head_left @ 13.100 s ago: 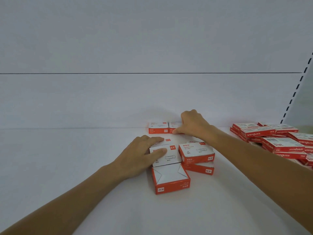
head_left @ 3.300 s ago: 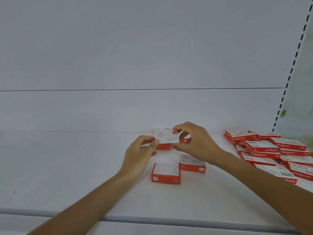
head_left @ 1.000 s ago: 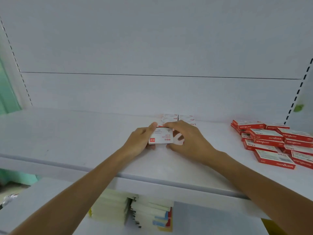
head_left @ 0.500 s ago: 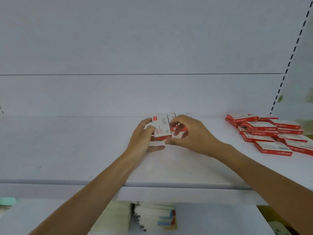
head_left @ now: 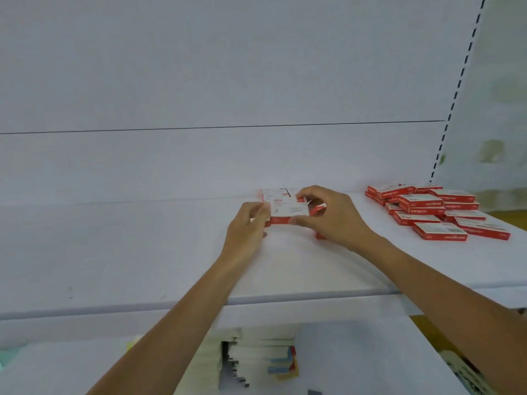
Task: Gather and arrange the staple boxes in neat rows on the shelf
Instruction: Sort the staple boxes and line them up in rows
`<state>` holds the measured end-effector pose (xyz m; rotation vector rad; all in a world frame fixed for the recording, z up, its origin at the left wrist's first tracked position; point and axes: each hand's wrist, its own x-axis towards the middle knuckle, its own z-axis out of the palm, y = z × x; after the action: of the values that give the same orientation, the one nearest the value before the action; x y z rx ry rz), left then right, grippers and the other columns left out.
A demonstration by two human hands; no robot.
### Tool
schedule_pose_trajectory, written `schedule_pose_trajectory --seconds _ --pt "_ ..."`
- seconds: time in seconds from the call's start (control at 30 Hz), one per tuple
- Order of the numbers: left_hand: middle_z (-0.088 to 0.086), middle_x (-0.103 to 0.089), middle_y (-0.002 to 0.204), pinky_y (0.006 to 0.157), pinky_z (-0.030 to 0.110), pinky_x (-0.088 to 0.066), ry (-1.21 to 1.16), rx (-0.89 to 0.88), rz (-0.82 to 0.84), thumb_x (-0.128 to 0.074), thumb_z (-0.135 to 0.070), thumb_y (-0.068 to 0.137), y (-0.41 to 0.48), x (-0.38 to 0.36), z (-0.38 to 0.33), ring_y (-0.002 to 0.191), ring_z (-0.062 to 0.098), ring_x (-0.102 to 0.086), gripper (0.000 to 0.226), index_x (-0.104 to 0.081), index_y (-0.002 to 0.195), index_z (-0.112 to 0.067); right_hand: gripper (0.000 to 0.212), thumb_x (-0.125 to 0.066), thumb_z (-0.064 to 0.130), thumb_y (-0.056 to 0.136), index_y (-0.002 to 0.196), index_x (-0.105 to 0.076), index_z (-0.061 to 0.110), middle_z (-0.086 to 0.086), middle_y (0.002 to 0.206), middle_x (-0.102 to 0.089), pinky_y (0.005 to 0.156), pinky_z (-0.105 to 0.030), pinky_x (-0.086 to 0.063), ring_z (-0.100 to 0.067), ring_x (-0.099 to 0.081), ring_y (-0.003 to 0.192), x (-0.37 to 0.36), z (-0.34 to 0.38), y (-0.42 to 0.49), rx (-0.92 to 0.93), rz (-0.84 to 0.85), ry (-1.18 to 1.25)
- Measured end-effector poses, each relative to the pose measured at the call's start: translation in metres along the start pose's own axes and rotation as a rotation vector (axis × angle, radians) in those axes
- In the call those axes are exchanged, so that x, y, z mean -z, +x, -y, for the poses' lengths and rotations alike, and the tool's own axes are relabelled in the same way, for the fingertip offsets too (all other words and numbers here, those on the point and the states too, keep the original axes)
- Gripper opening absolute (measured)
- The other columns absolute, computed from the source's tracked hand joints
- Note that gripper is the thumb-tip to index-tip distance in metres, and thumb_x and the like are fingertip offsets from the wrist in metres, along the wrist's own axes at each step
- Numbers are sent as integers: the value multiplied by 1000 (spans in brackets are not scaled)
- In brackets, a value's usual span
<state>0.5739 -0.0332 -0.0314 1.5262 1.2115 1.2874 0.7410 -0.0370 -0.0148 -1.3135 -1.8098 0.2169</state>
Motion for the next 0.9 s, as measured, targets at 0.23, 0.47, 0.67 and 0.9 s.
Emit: schedule_pose_trajectory --seconds 0.23,0.47,0.67,0.9 --pt "-8 -54 120 87 16 -33 169 -116 79 -55 -17 88 -12 -3 -6 100 6 -51 37 -55 125 -21 41 -75 23 75 113 -63 13 0 114 -65 66 3 -39 -8 -57 84 -1 -5 1 -89 -72 -8" --pt "0 -58 128 89 19 -33 350 -27 79 -52 -26 90 -7 -2 2 115 16 -52 34 -60 121 -18 50 -68 46 78 121 -60 23 3 124 -60 87 -25 -41 -16 -55 109 -13 -1 10 -222 175 -373" --pt "4 -55 130 98 25 -36 470 -28 93 -52 -26 89 -2 -5 6 119 18 -50 40 -52 127 -13 46 -61 48 82 124 -56 27 1 127 -58 95 -34 -39 -21 -52 116 -23 1 22 -286 247 -525" --pt "2 -56 128 96 25 -36 526 -44 110 -52 -26 89 -2 -5 8 118 17 -50 37 -54 124 -14 36 -60 38 86 113 -51 15 -6 117 -59 85 -35 -41 -25 -55 104 -34 0 31 -279 240 -534"
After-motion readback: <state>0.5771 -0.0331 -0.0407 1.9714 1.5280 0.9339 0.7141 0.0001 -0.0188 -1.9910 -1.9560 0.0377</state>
